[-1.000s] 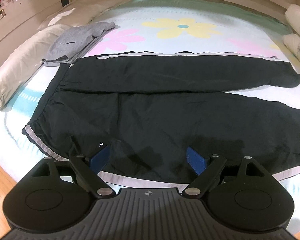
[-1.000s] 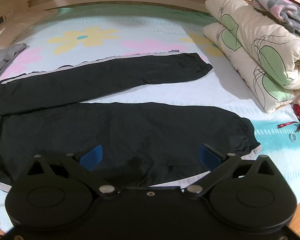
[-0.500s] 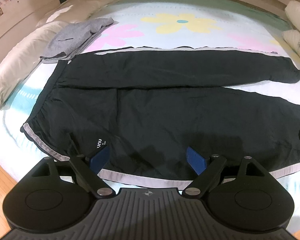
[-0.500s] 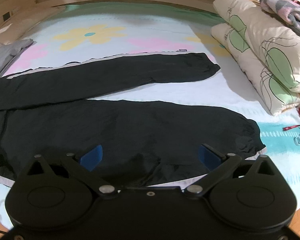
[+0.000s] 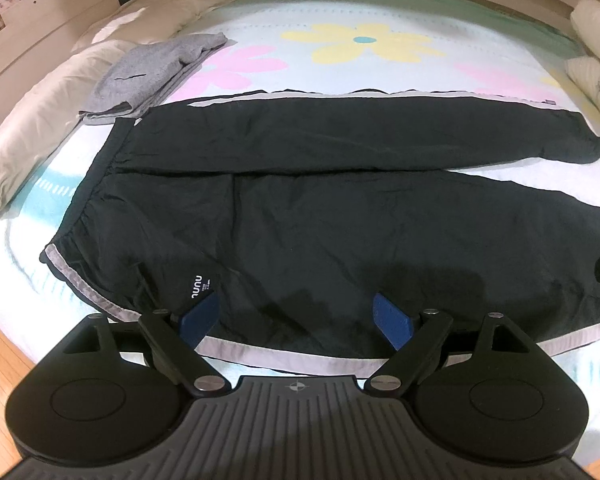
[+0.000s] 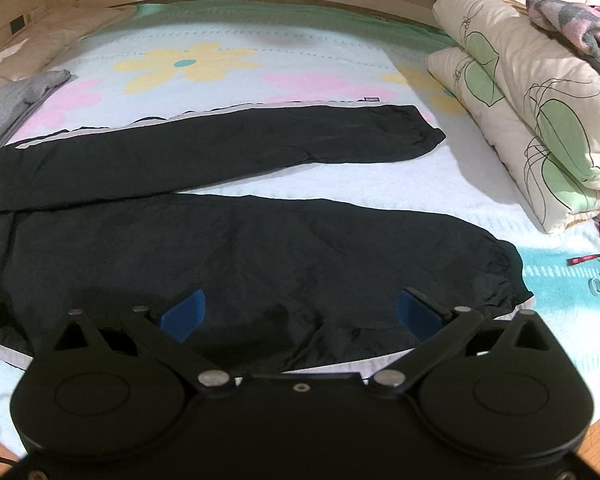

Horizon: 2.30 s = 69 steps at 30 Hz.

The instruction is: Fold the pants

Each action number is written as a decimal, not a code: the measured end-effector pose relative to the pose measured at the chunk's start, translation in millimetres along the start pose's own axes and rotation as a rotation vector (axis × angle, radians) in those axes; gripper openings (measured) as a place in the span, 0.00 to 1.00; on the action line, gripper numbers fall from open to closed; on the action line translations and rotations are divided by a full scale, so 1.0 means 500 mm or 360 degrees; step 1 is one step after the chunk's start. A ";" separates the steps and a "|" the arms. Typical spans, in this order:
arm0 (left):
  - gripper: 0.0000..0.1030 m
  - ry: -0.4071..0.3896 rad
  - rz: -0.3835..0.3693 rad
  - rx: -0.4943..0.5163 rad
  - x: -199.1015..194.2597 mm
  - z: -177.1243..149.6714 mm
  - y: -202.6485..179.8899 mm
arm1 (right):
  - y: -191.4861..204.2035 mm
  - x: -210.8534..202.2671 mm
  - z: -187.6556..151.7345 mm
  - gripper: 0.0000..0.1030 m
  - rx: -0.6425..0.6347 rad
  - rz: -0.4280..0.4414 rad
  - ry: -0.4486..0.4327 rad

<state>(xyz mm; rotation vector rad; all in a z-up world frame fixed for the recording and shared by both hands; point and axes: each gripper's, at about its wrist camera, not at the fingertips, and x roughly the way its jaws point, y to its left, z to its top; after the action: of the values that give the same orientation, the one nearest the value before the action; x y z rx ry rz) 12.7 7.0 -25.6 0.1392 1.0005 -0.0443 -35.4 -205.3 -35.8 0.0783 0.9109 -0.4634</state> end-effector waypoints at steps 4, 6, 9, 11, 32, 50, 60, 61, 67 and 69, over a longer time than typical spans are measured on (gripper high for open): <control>0.82 0.0001 0.0004 0.0003 0.001 0.000 -0.001 | 0.001 -0.001 0.001 0.99 0.0003 0.0003 0.0001; 0.82 0.0002 -0.0002 0.0001 0.001 0.000 -0.002 | 0.001 -0.002 0.001 0.99 0.0001 0.0007 -0.0002; 0.81 -0.0004 -0.0008 0.0004 -0.002 0.000 -0.001 | -0.001 -0.002 0.001 0.99 0.0011 0.0018 0.0003; 0.81 0.0000 -0.0021 0.0011 -0.005 0.003 0.003 | -0.003 -0.005 0.002 0.98 0.0007 0.0067 0.0005; 0.80 -0.0056 0.0040 -0.0132 0.079 0.244 0.065 | 0.115 0.232 0.297 0.79 -0.0688 0.0529 -0.0181; 0.80 0.0110 0.0014 -0.0256 0.162 0.264 0.128 | 0.252 0.547 0.423 0.80 -0.1161 0.0839 0.0063; 0.80 0.0096 0.0003 -0.0243 0.160 0.261 0.116 | 0.218 0.491 0.424 0.10 -0.1070 0.0968 -0.0008; 0.80 0.0087 0.0007 -0.0239 0.158 0.262 0.115 | 0.212 0.466 0.417 0.10 -0.1092 0.0963 -0.0055; 0.80 0.0036 -0.0054 -0.0316 0.150 0.272 0.116 | 0.158 0.273 0.310 0.09 -0.1258 0.0925 -0.0319; 0.80 0.0028 -0.0101 -0.0355 0.147 0.276 0.115 | 0.148 0.219 0.261 0.09 -0.1306 0.0933 -0.0352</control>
<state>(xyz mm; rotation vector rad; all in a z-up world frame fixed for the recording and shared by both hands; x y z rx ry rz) 173.7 46.9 -8.6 -0.0967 1.0203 0.0108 149.8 -211.3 -49.6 -0.4391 0.7570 0.4552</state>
